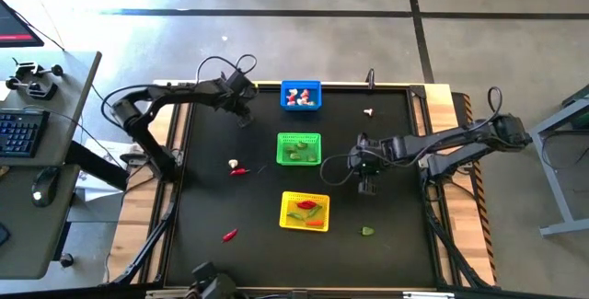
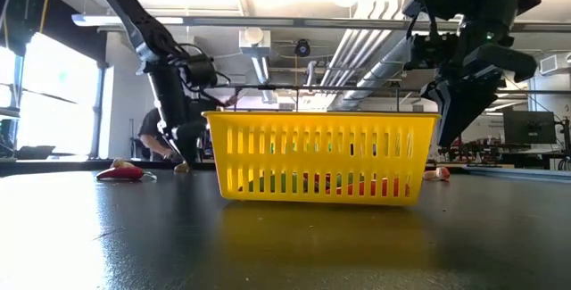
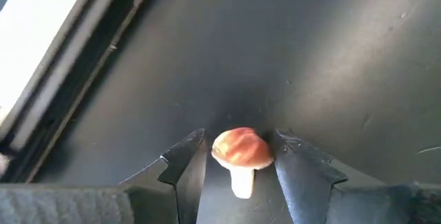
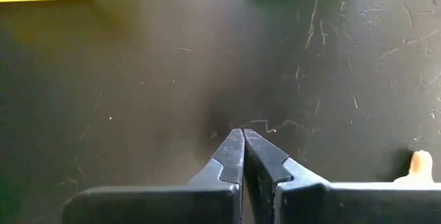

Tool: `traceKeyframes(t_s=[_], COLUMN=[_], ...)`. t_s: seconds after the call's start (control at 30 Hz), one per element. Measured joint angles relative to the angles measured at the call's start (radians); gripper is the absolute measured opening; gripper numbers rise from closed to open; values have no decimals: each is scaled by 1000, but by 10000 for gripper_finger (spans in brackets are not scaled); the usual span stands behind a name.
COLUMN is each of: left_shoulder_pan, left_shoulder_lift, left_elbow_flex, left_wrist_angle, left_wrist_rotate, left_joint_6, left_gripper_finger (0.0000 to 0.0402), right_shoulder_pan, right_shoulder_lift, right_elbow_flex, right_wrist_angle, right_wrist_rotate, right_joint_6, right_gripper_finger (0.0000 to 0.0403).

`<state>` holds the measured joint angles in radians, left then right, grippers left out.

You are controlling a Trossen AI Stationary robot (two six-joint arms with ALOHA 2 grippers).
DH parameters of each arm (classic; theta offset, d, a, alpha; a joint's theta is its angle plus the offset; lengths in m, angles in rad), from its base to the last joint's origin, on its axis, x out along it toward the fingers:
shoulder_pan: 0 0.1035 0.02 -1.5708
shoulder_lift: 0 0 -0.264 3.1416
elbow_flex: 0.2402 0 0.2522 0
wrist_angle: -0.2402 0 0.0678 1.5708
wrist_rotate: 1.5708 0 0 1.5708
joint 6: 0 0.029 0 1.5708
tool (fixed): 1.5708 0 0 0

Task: Sort produce into baskets
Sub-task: Put the brown mushroom into the blue bin

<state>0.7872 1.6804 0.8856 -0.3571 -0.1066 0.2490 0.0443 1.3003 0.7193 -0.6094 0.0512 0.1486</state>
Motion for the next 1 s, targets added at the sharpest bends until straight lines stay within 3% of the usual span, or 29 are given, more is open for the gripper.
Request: traceKeyframes(t_s=[0.2,0.53,1.0], left_shoulder_pan=[0,0,-112], left_shoulder_lift=[22,22,33], left_elbow_flex=[0,15,438], left_wrist_angle=[34,25,-204], left_wrist_rotate=[-1,-1,54], left_joint_6=[10,17,28], left_gripper_finger=[136,11,10], right_shoulder_pan=[-12,-12,-12], right_shoulder_lift=[0,0,0], right_elbow_flex=[0,0,1], right_wrist_angle=[0,0,39], right_wrist_rotate=[-1,-1,8], right_joint_6=[-19,-19,-25], right_gripper_finger=[0,0,0])
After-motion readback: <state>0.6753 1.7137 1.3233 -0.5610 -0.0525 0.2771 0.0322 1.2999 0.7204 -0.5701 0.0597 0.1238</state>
